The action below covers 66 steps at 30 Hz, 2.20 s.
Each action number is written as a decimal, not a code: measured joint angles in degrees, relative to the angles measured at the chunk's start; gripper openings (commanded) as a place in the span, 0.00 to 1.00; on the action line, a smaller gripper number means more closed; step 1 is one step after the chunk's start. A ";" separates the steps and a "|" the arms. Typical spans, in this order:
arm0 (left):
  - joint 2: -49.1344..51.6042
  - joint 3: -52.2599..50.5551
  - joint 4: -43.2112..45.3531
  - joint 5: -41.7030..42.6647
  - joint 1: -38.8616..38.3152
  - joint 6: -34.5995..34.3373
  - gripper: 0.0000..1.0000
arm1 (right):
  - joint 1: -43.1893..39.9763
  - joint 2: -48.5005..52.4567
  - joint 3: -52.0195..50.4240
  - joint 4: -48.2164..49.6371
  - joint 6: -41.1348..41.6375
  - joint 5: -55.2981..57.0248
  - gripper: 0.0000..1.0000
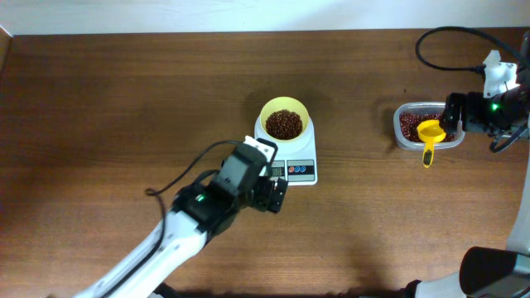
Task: Scoop item into bowl and weigh 50g on scale
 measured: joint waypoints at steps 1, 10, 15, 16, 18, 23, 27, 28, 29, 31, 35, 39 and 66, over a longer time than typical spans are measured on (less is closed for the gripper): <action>2.36 -0.02 0.02 -0.76 -0.04 -3.17 0.99 | 0.00 0.00 0.00 0.00 0.02 0.00 0.99; 14.99 -0.20 11.45 -5.38 -5.11 -18.88 0.99 | 0.00 0.00 0.00 -0.02 -0.02 0.00 0.99; 14.99 -0.20 10.95 -7.41 -5.75 -19.85 0.99 | 0.00 0.00 0.00 0.00 -0.02 0.00 0.99; 14.99 -0.20 10.78 -7.45 -5.75 -19.93 0.99 | 0.00 0.00 0.00 0.00 0.00 0.00 0.99; 14.99 -0.20 10.47 -7.74 -5.75 -20.04 0.99 | 0.00 0.00 0.00 0.00 0.00 0.00 0.99; 14.99 -0.20 10.05 -8.22 -5.75 -20.04 0.99 | 0.00 0.00 0.00 0.00 -0.02 0.00 0.99; 14.99 -0.20 10.05 -8.31 -5.75 -20.04 0.99 | 0.00 0.00 0.00 0.00 0.00 0.00 0.99; 14.99 -0.20 10.05 -8.31 -5.75 -20.04 0.99 | 0.00 0.00 0.00 0.00 0.04 0.00 0.99; 14.99 -0.20 10.05 -8.33 -5.75 -20.04 0.99 | 0.00 0.00 0.00 0.00 0.00 0.00 0.99; 14.99 -0.20 10.05 -8.55 -5.75 -20.04 0.99 | 0.00 0.00 0.00 0.00 0.00 0.00 0.99; 14.99 -0.20 9.88 -8.70 -5.75 -20.04 0.99 | 0.00 0.00 0.00 0.00 -0.02 0.00 0.99; 14.99 -0.20 9.86 -8.70 -5.75 -20.04 0.99 | 0.00 0.00 0.00 0.00 -0.02 0.00 0.99; 14.99 -0.20 9.01 -8.92 -5.75 -20.04 0.99 | 0.00 0.00 0.00 0.00 -0.02 0.00 0.99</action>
